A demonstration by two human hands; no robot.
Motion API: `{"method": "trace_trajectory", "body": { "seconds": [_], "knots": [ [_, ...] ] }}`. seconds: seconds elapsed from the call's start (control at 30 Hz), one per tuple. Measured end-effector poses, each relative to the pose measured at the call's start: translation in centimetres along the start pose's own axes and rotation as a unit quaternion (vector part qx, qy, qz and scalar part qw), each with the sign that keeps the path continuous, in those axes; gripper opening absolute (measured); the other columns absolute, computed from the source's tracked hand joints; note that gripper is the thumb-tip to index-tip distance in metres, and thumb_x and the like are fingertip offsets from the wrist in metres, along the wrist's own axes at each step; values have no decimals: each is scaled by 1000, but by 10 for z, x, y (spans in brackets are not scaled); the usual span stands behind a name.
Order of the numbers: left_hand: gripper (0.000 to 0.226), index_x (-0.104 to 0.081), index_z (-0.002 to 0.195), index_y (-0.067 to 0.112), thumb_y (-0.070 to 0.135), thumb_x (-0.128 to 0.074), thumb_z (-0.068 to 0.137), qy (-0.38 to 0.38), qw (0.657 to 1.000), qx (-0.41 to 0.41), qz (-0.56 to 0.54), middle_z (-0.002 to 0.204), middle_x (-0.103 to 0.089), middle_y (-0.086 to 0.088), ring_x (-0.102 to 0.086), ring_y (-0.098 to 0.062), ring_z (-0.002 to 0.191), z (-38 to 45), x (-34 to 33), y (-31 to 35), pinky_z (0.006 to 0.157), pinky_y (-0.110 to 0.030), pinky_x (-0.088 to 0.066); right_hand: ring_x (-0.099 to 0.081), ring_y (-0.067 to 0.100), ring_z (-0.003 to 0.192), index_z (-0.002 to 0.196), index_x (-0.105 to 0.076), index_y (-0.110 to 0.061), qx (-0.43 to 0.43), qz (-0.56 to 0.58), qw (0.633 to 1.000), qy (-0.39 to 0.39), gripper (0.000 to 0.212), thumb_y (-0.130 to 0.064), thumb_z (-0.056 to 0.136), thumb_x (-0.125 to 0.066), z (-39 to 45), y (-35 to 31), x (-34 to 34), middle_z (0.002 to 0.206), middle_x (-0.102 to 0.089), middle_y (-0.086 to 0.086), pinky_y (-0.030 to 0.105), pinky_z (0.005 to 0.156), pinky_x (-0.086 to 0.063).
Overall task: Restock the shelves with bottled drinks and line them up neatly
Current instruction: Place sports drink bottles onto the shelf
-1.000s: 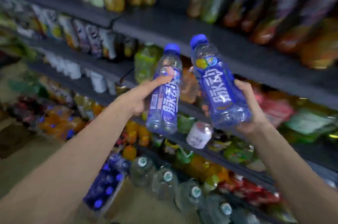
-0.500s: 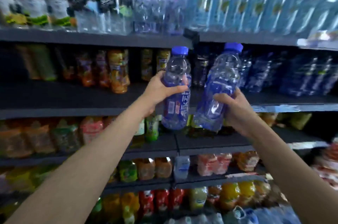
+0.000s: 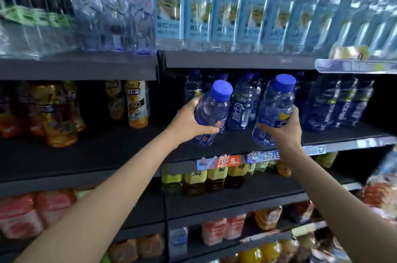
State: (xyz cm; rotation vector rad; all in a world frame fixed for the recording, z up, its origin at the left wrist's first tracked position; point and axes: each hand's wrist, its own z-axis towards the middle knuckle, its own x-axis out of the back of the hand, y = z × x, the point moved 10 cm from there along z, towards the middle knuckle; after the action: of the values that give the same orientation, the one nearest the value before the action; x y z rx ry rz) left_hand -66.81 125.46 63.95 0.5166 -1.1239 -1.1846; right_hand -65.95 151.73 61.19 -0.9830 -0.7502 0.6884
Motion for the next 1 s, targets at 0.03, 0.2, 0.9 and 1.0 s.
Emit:
{"method": "trace_trajectory", "body": {
  "seconds": [0.03,0.2,0.9,1.0],
  "knots": [
    [79,-45,130,16,8,-84,62,-6,1000,9,-3,116,-55,8,-52,-8,109,7,-7,-4,90,-16,-36,-57,25,106,125,-39,-25,-14,2,1000,3,79,-13,62,-86,11,13,-1,117,-58,4,51,90,-49],
    [64,-51,114,24,12,-85,61,-23,998,53,-15,107,-62,10,-57,-7,103,34,-39,-29,90,-23,-44,-56,29,107,129,-37,-20,-83,15,996,12,79,-13,65,-83,54,63,-2,118,-58,7,45,91,-49],
    [73,-34,134,12,31,-74,76,87,973,171,128,137,-47,-4,-46,-23,124,119,-178,-24,90,-24,-36,-47,34,117,133,-35,-1,-76,-96,989,-78,56,-2,84,-62,179,146,45,130,-47,21,32,85,-38],
    [82,-26,135,8,27,-77,74,88,963,175,187,137,-41,-6,-40,-22,127,116,-192,-27,95,-25,-33,-49,33,108,126,-41,-2,-2,-75,992,-102,44,7,84,-51,168,129,36,127,-43,17,30,79,-37]
  ]
}}
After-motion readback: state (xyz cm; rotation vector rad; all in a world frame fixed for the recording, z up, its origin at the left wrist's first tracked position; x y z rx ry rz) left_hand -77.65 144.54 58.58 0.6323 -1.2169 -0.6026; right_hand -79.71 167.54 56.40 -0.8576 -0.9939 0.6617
